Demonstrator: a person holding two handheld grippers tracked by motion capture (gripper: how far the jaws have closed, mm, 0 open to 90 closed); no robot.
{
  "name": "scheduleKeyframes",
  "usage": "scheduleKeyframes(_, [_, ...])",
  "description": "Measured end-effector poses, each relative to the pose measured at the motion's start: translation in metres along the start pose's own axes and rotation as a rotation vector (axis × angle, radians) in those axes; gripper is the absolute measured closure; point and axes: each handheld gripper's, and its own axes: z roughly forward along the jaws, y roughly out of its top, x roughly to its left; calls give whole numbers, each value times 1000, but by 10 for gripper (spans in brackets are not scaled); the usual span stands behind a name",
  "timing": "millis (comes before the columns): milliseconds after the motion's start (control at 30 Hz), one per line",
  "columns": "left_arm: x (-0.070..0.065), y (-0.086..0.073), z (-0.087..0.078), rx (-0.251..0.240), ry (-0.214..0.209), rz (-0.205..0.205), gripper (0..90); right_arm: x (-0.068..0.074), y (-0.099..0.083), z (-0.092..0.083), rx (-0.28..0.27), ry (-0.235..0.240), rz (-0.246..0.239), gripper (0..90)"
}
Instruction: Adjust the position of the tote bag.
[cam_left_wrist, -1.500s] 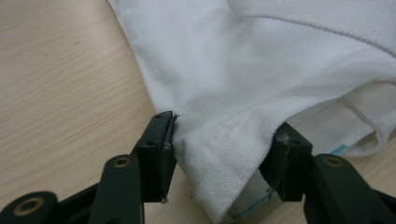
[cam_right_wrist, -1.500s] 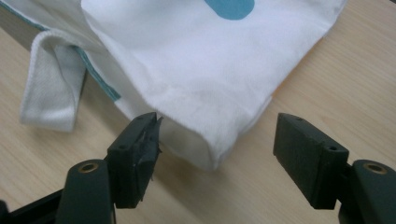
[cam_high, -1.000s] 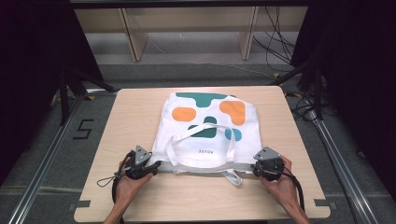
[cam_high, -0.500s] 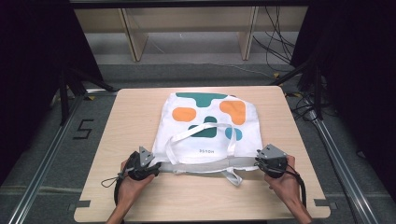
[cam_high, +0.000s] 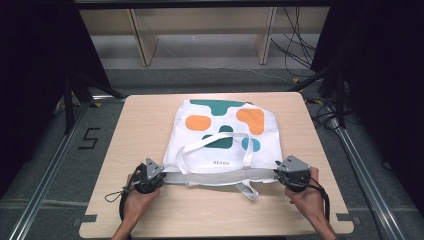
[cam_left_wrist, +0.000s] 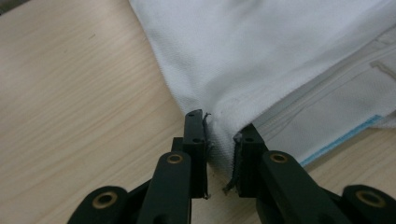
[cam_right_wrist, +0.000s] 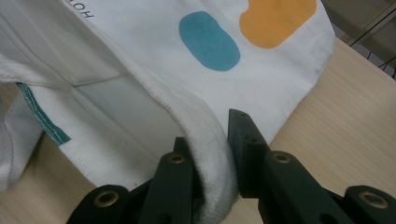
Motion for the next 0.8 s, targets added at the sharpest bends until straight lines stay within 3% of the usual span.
scheduleKeyframes(67, [-1, 0, -2, -9, -10, 2, 790, 1, -1, -3, -8, -1, -26, 793])
scheduleKeyframes(133, [-3, 0, -5, -13, -17, 3, 791, 1, -2, -6, -7, -2, 4, 793])
scheduleKeyframes(200, [-8, 1, -9, -23, -19, 14, 792, 0, -5, -11, -13, 2, 2, 793])
scheduleKeyframes(267, [-11, 1, -14, -29, -45, 25, 792, -3, -9, -16, -20, 3, 32, 793])
scheduleKeyframes(400, [-16, 1, -19, -62, -73, -1, 791, -6, -13, -20, -29, 4, 66, 793])
scheduleKeyframes(433, [-16, 2, -22, -48, -83, 24, 791, -7, -14, -21, -32, 5, 68, 793])
scheduleKeyframes(500, [-17, 3, -24, -59, -82, 25, 791, -8, -16, -23, -37, 6, 82, 792])
scheduleKeyframes(533, [-18, 3, -25, -67, -89, 6, 791, -9, -17, -24, -39, 11, 84, 792])
scheduleKeyframes(600, [-18, 4, -28, -62, -89, 24, 791, -10, -19, -25, -43, 14, 72, 792])
scheduleKeyframes(633, [-20, 3, -28, -80, -91, 0, 791, -8, -19, -27, -37, 22, 98, 792])
scheduleKeyframes(667, [-20, 3, -30, -72, -95, 16, 790, -8, -21, -28, -43, 17, 88, 791])
scheduleKeyframes(700, [-23, 3, -30, -99, -94, -22, 790, -8, -22, -28, -45, 20, 87, 791])
scheduleKeyframes(800, [-23, 3, -36, -120, -88, -24, 790, -6, -25, -32, -43, 36, 85, 789])
